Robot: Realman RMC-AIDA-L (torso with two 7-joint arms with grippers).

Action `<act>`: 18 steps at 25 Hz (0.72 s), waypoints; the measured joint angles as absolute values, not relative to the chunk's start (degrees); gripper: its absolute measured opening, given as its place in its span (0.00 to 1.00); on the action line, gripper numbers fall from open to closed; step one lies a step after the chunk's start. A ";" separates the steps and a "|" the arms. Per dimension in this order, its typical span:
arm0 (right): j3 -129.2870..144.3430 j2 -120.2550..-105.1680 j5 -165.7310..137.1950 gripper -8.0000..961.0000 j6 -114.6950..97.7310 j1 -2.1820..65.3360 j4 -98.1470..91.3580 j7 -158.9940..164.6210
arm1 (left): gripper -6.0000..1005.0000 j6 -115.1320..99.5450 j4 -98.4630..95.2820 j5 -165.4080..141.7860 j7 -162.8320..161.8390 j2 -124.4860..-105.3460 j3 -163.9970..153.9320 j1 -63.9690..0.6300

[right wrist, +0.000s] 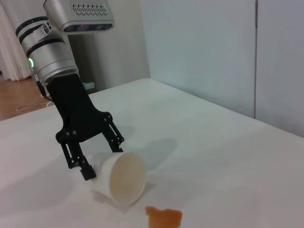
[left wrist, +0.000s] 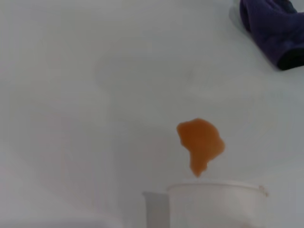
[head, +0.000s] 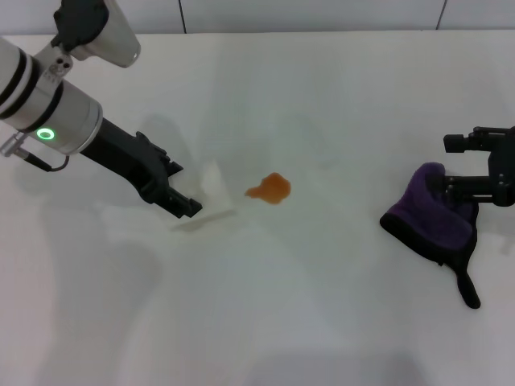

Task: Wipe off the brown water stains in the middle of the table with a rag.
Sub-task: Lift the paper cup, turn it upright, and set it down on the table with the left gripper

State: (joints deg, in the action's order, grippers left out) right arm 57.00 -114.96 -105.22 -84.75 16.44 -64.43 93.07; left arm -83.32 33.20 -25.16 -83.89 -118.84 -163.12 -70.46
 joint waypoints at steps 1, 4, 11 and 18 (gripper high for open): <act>57.00 -114.96 -105.23 0.77 -84.75 16.44 -64.43 93.08 | 0.78 -83.34 33.29 -24.82 -83.84 -118.85 -163.12 -70.52; 56.97 -114.96 -105.25 0.77 -84.78 16.44 -64.43 93.07 | 0.78 -83.41 33.59 -23.57 -83.52 -118.88 -163.12 -70.56; 56.89 -114.96 -105.25 0.77 -84.78 16.38 -64.43 93.07 | 0.78 -83.32 33.95 -18.98 -81.57 -118.91 -163.05 -70.09; 56.76 -114.96 -105.18 0.77 -84.66 16.40 -64.42 93.07 | 0.77 -83.04 34.88 -9.73 -77.70 -118.92 -163.03 -68.08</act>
